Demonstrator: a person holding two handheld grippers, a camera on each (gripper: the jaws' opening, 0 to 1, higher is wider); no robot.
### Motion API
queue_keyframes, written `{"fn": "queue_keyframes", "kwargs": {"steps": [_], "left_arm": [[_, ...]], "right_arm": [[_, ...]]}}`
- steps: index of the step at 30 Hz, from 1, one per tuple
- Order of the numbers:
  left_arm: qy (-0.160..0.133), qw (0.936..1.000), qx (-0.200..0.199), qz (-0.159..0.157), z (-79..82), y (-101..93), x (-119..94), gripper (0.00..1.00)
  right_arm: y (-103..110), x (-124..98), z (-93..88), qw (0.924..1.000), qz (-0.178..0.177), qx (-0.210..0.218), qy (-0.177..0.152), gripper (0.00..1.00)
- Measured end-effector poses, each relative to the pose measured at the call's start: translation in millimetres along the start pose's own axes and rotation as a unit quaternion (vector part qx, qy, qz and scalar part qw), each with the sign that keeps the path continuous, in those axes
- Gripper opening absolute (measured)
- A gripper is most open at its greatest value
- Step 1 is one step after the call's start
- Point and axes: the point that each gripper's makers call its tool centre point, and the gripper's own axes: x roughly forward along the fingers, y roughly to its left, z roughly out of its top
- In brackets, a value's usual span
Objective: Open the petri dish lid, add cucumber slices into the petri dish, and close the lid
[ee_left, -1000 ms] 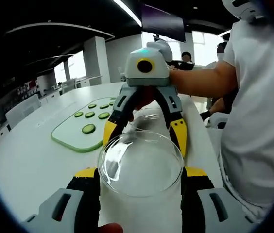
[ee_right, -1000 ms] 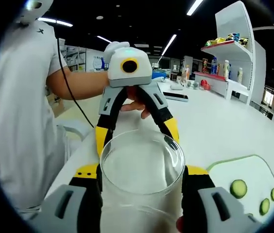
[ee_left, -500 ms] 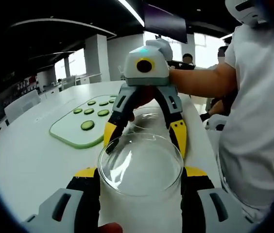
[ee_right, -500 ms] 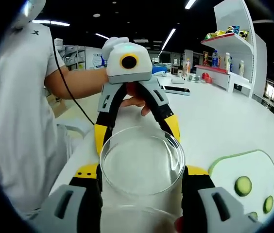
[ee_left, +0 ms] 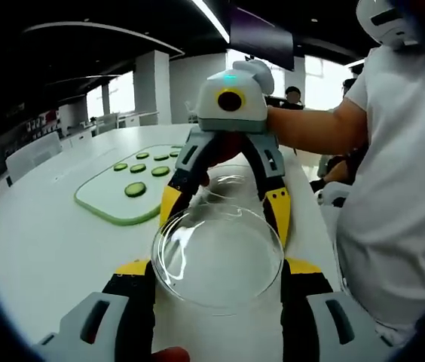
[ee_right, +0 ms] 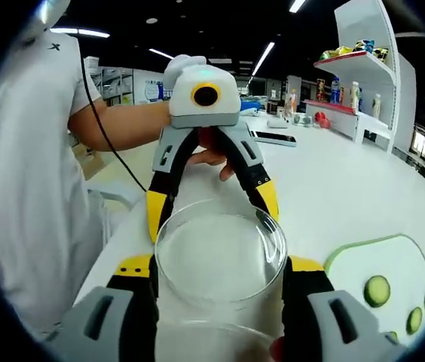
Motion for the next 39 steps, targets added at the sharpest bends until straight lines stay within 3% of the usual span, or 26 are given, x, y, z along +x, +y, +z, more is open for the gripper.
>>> {"fn": "queue_keyframes", "kwargs": {"steps": [31, 39], "left_arm": [[-0.004, 1.0000, -0.004, 0.007, 1.1, -0.9, 0.6, 0.67], [-0.001, 1.0000, 0.000, -0.002, 1.4, -6.3, 3.6, 0.77]], "right_arm": [[-0.9, 0.3, 0.1, 0.9999, -0.013, 0.006, 0.000, 0.69], [-0.2, 0.9, 0.4, 0.9999, -0.011, 0.004, -0.004, 0.71]]}}
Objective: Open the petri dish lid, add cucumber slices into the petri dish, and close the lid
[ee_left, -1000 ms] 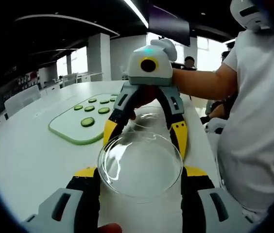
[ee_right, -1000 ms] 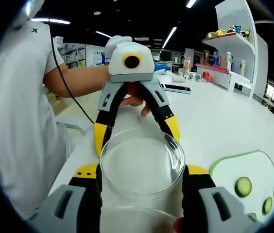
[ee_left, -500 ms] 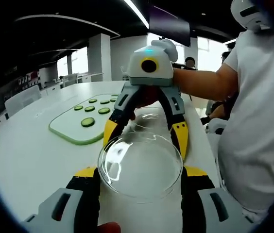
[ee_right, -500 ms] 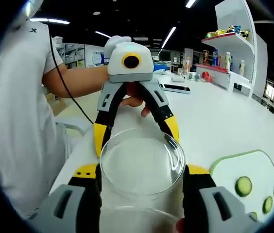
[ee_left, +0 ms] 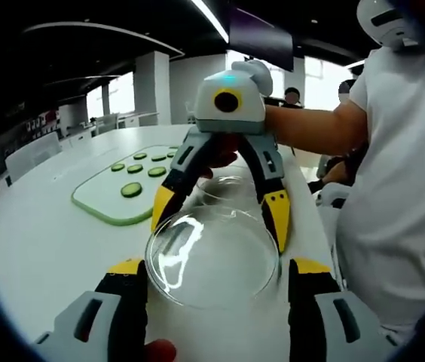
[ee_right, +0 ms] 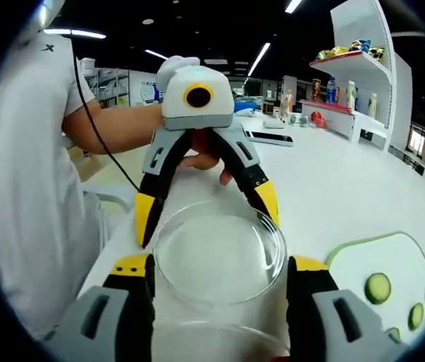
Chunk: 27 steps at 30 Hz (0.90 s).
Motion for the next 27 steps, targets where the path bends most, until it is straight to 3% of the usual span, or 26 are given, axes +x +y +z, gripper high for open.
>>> {"fn": "queue_keyframes", "kwargs": {"steps": [5, 9, 15, 19, 27], "left_arm": [[0.007, 0.9999, -0.002, 0.014, -0.5, 4.9, -0.6, 0.78], [0.015, 0.9995, 0.006, 0.026, 0.9, 8.4, -4.1, 0.76], [0.007, 0.9997, 0.006, 0.022, 5.3, 4.1, -6.6, 0.76], [-0.008, 0.9995, 0.002, 0.030, 11.0, 7.2, -9.8, 0.75], [-0.012, 0.9996, 0.002, 0.026, 13.6, 3.3, -10.0, 0.75]], "right_arm": [[1.2, -1.6, -1.6, 1.0000, 0.003, -0.002, 0.002, 0.75], [4.8, -12.0, 17.4, 0.9988, 0.019, 0.020, -0.041, 0.82], [2.6, -10.2, 9.9, 0.9997, 0.008, 0.008, -0.024, 0.87], [5.8, -11.2, 11.6, 0.9994, 0.011, 0.012, -0.031, 0.86], [7.9, -12.8, 17.1, 0.9990, 0.013, 0.008, -0.042, 0.86]]}}
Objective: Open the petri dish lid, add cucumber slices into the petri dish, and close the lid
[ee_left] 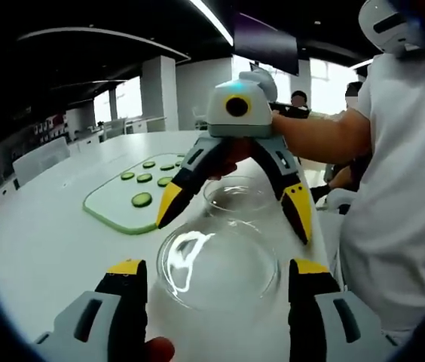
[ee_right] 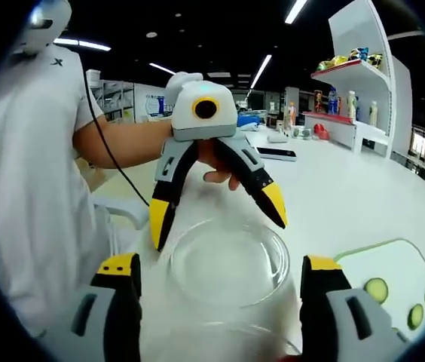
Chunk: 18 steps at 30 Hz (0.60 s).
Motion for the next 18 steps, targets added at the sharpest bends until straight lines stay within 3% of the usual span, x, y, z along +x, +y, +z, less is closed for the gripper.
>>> {"fn": "queue_keyframes", "kwargs": {"steps": [18], "left_arm": [[-0.016, 0.9998, 0.008, 0.006, 6.1, -0.1, -0.2, 0.75]], "right_arm": [[-3.8, -4.8, 8.6, 0.9996, -0.017, -0.005, -0.021, 0.80]]}}
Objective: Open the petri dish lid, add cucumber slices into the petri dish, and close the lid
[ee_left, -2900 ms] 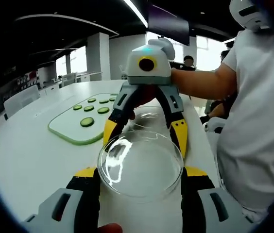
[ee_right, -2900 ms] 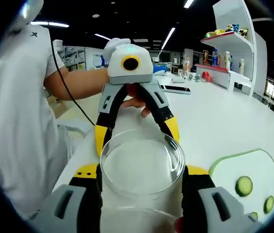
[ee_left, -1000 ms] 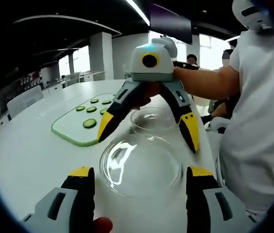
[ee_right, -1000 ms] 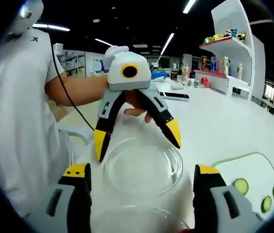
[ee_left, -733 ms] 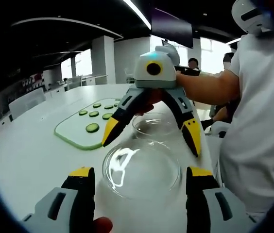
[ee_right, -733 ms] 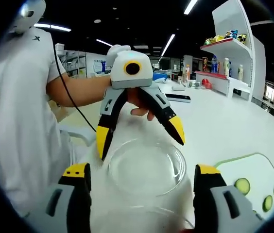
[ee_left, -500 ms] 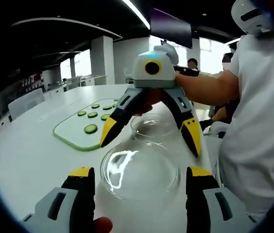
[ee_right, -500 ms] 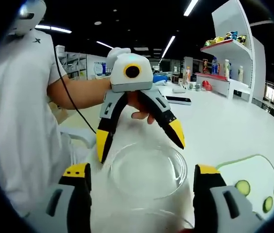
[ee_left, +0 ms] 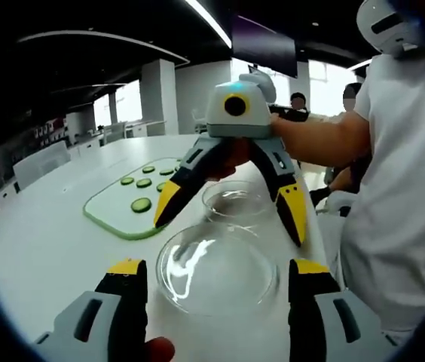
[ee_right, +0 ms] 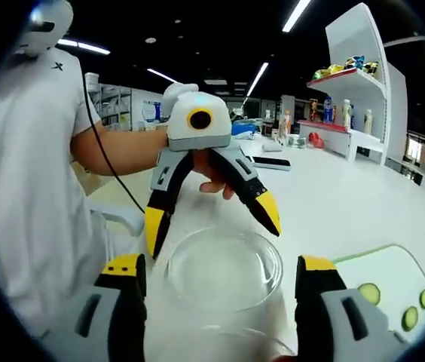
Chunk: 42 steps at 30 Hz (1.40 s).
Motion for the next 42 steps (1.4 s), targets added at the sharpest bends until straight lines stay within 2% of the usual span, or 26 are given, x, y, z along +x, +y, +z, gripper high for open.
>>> {"fn": "queue_keyframes", "kwargs": {"steps": [2, 3, 4, 9, 18, 27, 33, 36, 42], "left_arm": [[-0.001, 1.0000, 0.001, 0.001, 0.5, 0.5, -0.1, 0.75], [-0.002, 1.0000, 0.002, 0.002, 0.8, 0.8, -0.1, 0.75], [-0.027, 0.9995, -0.002, 0.017, 10.3, 8.0, -5.6, 0.75], [-0.037, 0.9991, -0.005, 0.022, 15.4, 10.0, -9.6, 0.75], [-0.073, 0.9970, 0.001, 0.025, 35.0, 8.9, -15.6, 0.75], [-0.084, 0.9963, 0.004, 0.020, 42.0, 3.1, -17.7, 0.75], [-0.088, 0.9959, 0.006, 0.020, 43.7, -0.6, -19.0, 0.75], [-0.083, 0.9961, 0.006, 0.027, 38.8, 0.4, -18.2, 0.74], [-0.077, 0.9967, 0.003, 0.027, 33.7, -1.5, -18.3, 0.74]], "right_arm": [[-0.2, -0.1, 0.1, 1.0000, -0.001, 0.000, 0.000, 0.79], [-3.7, -3.2, 3.6, 0.9999, -0.011, -0.001, -0.011, 0.79], [-4.5, -5.0, 5.0, 0.9998, -0.013, 0.000, -0.015, 0.79], [-7.8, -10.4, 5.4, 0.9996, -0.023, 0.001, -0.016, 0.79], [-14.3, -20.4, 11.5, 0.9987, -0.041, 0.004, -0.028, 0.79], [-15.8, -30.1, 12.0, 0.9980, -0.059, -0.009, -0.021, 0.79], [-29.3, -39.1, 11.0, 0.9956, -0.091, -0.010, -0.022, 0.77], [-30.7, -43.3, 11.7, 0.9953, -0.093, -0.002, -0.027, 0.76], [-43.6, -53.3, 11.6, 0.9919, -0.122, -0.005, -0.033, 0.75]]}}
